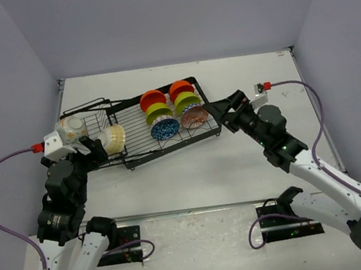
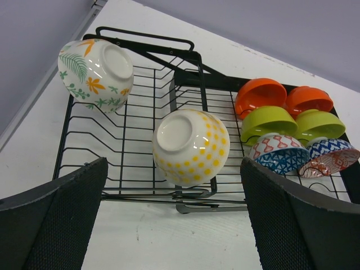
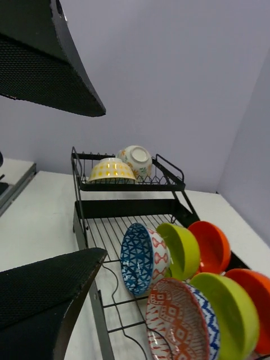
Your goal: Unload the bowls from the dish rack
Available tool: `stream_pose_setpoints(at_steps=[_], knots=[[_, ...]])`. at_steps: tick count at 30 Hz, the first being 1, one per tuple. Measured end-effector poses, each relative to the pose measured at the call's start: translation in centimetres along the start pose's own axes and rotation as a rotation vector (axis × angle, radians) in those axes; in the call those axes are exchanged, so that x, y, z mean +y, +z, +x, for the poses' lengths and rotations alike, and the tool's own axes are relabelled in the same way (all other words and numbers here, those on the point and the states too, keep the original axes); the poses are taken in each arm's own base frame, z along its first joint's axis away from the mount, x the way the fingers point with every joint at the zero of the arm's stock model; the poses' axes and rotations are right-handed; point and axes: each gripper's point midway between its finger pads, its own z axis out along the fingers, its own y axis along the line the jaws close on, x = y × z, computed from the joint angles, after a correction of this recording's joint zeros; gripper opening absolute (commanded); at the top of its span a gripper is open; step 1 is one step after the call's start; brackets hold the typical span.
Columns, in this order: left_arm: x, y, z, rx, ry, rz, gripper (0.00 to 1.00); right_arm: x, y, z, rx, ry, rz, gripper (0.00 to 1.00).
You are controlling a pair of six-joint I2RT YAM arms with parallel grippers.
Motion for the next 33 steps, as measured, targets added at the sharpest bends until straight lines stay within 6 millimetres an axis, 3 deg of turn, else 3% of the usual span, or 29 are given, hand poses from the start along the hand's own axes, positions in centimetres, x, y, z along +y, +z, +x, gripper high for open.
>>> stream_pose_setpoints(at_steps=[5,9,18,24,33], knots=[[0.0,0.0,0.0,0.0,0.0,0.0,1.0,-3.5,3.8,3.3,0.034,0.204,0.161,0.99],[0.0,0.0,0.0,0.001,0.001,0.0,1.0,-5.0,6.4,4.7,-0.008,0.32,0.3,0.99],[0.0,0.0,0.0,0.001,0.001,0.0,1.0,-9.4,10.7,5.0,-0.137,0.434,0.518,0.96],[0.0,0.0,0.0,0.001,0.001,-0.001,1.0,-12.0,12.1,5.3,-0.171,0.415,0.599,0.96],[0.0,0.1,0.1,0.005,0.003,-0.002,1.0,-16.5,13.9,5.6,-0.186,0.398,0.679,0.85]])
